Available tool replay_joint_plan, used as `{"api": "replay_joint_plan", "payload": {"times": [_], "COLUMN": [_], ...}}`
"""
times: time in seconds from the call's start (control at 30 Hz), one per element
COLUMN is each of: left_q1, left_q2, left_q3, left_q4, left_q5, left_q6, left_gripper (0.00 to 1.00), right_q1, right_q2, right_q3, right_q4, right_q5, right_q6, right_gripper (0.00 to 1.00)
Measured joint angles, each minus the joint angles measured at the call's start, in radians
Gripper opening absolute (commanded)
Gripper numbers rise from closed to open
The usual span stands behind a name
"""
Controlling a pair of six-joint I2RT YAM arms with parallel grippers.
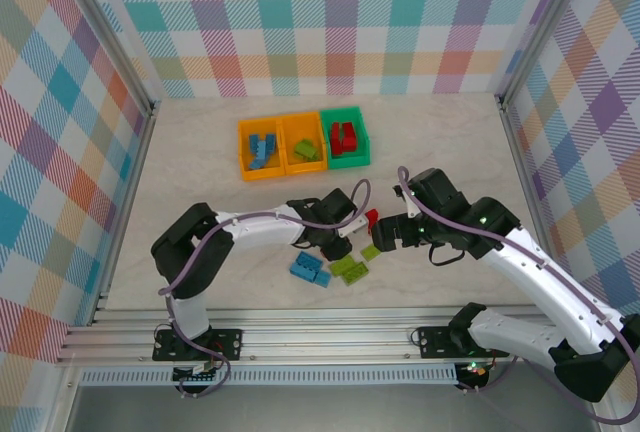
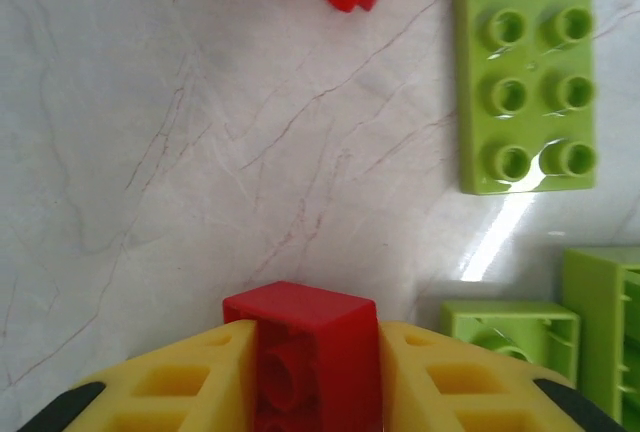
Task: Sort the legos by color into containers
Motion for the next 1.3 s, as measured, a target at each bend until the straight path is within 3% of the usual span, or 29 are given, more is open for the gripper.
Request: {"api": "replay_joint_plan", "payload": {"times": [0.1,0.27,0.5,0.7,0.9,1.03,1.13,1.3], "left_q1": [-0.002,-0.002,0.006,0.077,0.194,0.277,0.315,0.348], "left_q2": [0.006,0.004,-0.048,-0.103,0.005,0.197,0.361,0.559], "left_q3": [0.010,0.009,-0.024,0.002,0.256,0.535,0.745,0.980], "left_q4": [0.003,0.015,0.026,0.079,0.158,0.234,0.246,0.220], "left_q5": [-0.020,-0.039,-0.037,-0.007,-0.016,-0.030,-0.037,-0.040], "left_q6": [0.014,0.022,0.010,-0.031,-0.085,-0.126,-0.148,-0.169], "left_gripper": [0.25,0.00,0.00,0.00,0.00,0.00,0.07,0.34], "right_q1": [0.000,0.000,0.000,0.000,0.000,0.000,0.000,0.000], "right_q2": [-0.002,-0.002,-0.002,-0.010,-0.014,-0.014,-0.014,-0.014], "right_q3": [0.000,0.000,0.000,0.000,0.000,0.000,0.000,0.000], "right_q4": [0.000,0.000,0.000,0.018,0.064,0.082,0.095,0.105], "right_q5": [0.001,0.001,0.001,0.001,0.006,0.016,0.016,0.016], "right_q6": [0.000,0.000,0.003,0.024,0.049,0.060,0.072,0.079], "right_gripper": [1.00,1.00,1.00,1.00,1.00,1.00,1.00,1.00]}}
